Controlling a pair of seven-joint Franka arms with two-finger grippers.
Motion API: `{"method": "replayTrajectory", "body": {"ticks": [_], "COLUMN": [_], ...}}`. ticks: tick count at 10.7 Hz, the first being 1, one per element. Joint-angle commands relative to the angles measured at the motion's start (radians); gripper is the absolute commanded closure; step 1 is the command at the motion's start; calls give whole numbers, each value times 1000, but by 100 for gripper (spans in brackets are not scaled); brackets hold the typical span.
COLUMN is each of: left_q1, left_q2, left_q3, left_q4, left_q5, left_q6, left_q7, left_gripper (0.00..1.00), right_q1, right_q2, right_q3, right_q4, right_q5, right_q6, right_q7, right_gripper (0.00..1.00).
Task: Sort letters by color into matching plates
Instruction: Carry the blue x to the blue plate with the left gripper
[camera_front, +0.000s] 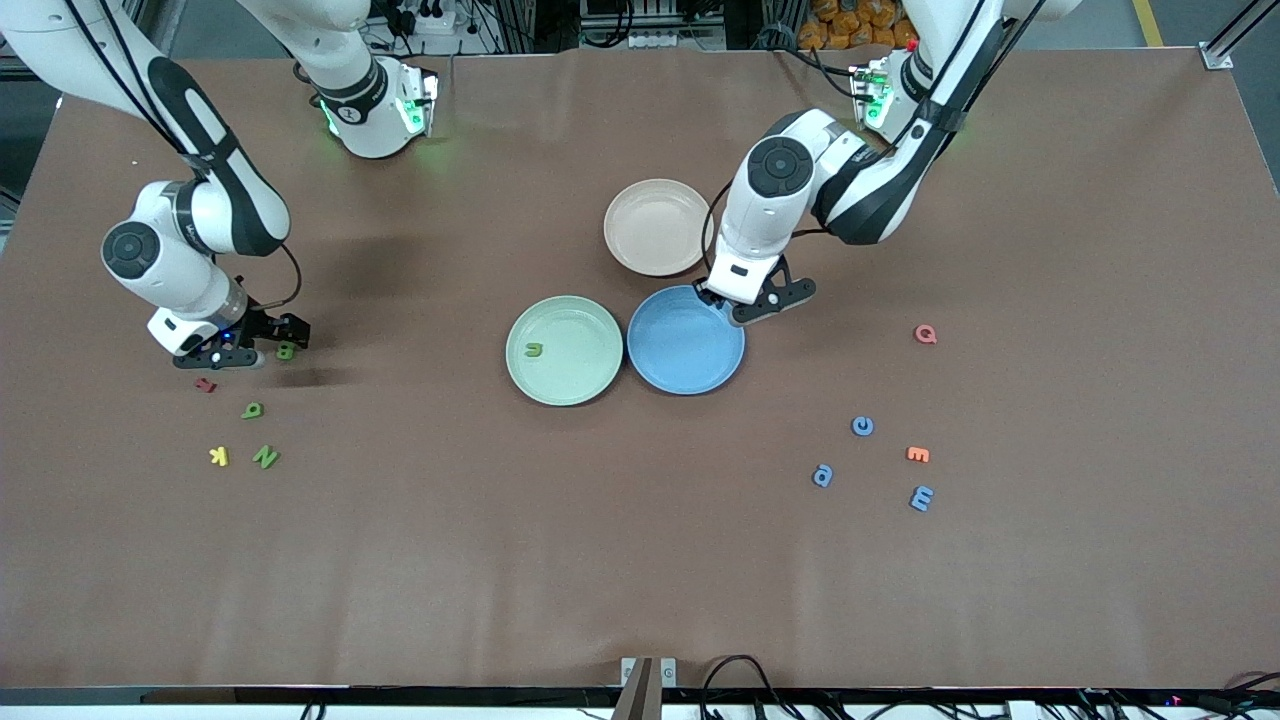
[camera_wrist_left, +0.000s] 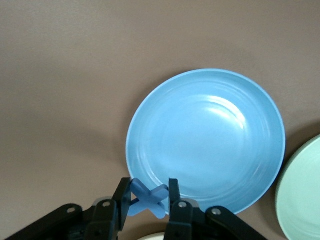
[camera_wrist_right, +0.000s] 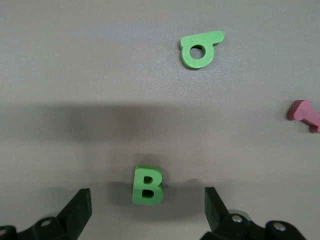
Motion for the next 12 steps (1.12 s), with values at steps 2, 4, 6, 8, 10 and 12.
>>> {"method": "replayTrajectory", "body": {"ticks": [2,4,6,8,10,12], "left_q1": [-13,-19,-22,-24,-22,-21], "left_q2": [100,134,142,152,155,154], "left_q3": [3,8,11,14,14,14], "left_q4": [116,150,160,163,171,174], "left_q5": [58,64,88,100,101,101], "left_q6": [-22,-22,-22,-22,-22,-24], "left_q7": [-91,-103,-106,-106,-109,-109], "left_gripper": [100,100,98,83,61,34], "right_q1": [-43,-47,-52,-52,-52,-52], "right_q2": [22,25,25,34,40,40], "right_q3": [18,18,18,18,18,20], "right_q4": [-2,-2,-2,-1,1,4], "right_q5": [-22,-22,-22,-22,-22,-21], "right_q6": [34,34,34,39,45,45], "right_q7": [0,0,2,2,2,6], "right_gripper": [0,20,48,50,65,69]}}
